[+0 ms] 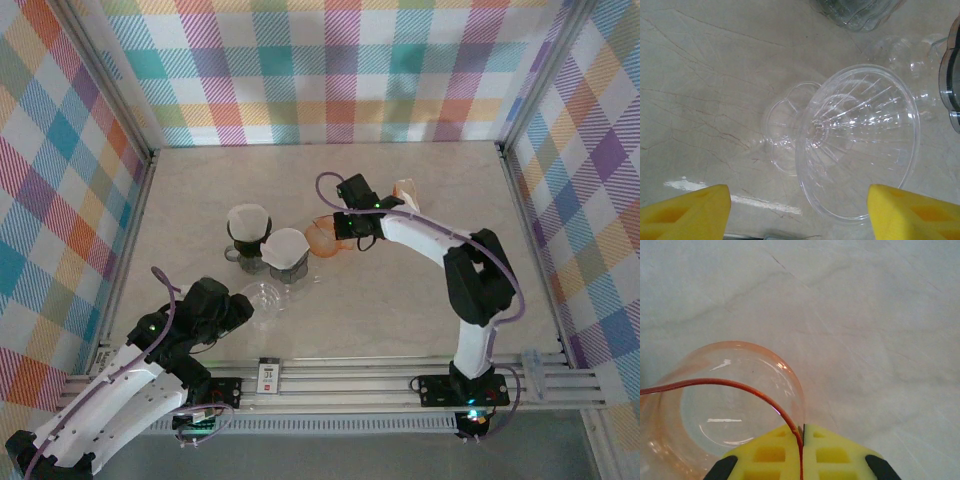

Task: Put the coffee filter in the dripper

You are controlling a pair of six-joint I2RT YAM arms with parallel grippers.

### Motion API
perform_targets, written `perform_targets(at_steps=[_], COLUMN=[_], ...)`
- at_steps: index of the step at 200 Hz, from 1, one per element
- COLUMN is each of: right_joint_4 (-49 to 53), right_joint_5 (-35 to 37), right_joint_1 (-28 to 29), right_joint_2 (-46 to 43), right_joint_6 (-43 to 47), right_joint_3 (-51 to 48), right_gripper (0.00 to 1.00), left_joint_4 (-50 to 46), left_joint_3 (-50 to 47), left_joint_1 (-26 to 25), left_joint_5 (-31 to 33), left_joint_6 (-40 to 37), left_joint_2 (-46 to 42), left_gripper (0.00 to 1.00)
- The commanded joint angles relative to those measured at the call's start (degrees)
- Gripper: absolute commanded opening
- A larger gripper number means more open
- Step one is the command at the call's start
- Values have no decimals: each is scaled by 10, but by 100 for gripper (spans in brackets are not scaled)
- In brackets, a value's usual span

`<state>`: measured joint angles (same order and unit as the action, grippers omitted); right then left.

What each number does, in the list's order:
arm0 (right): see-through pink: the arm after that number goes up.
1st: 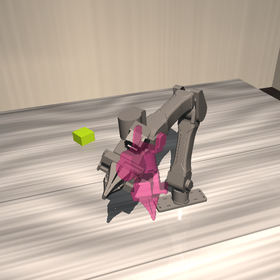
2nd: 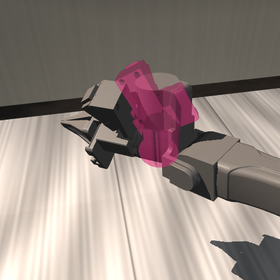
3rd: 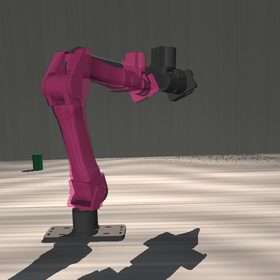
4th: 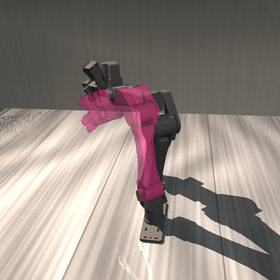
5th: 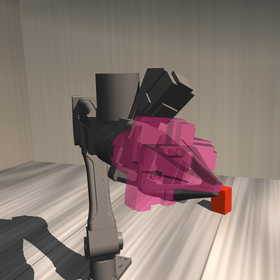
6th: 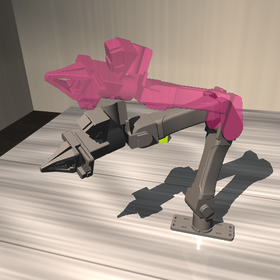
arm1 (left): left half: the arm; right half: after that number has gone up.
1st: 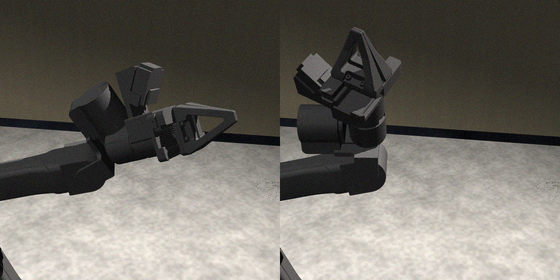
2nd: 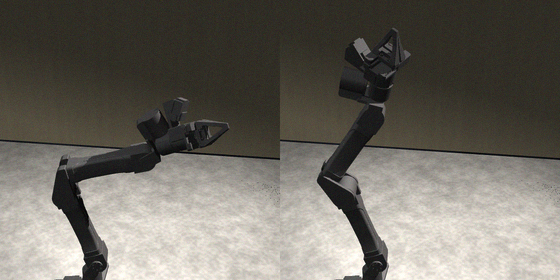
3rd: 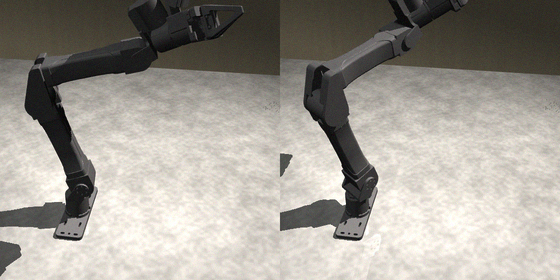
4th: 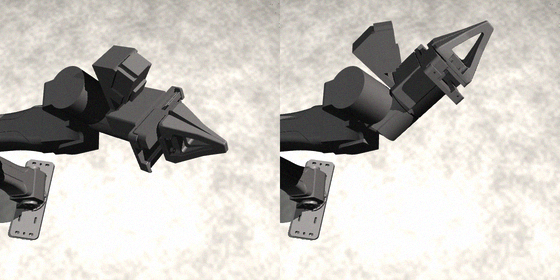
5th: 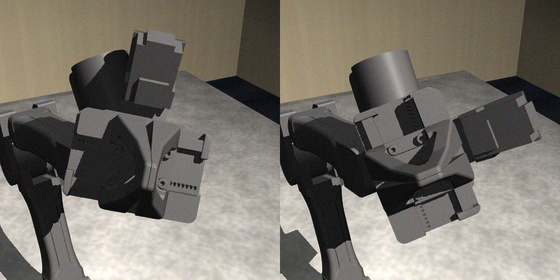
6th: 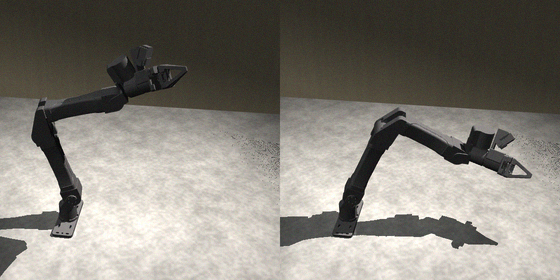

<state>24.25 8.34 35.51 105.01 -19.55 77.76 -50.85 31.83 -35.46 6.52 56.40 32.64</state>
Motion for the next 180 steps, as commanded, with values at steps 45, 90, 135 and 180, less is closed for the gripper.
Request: perform_targets(at_steps=[45,90,135,180], right_joint_4=[86,149,179,173], right_joint_5=[19,23,81,103], right_joint_1=[1,63,146,194], right_joint_2=[-203,-276,-272,-241], right_joint_6=[43,37,20,21], right_joint_3=[-143,-207,-214,-199], right_gripper=[8,9,10,12], left_joint_4=[8,16,30,62], left_joint_3=[-5,-5,3,-2], left_joint_1=[6,6,6,13], left_joint_5=[-1,8,8,4], left_joint_6=[4,3,-5,-6], left_joint_2=[1,9,50,81], left_gripper=[73,73,72,71])
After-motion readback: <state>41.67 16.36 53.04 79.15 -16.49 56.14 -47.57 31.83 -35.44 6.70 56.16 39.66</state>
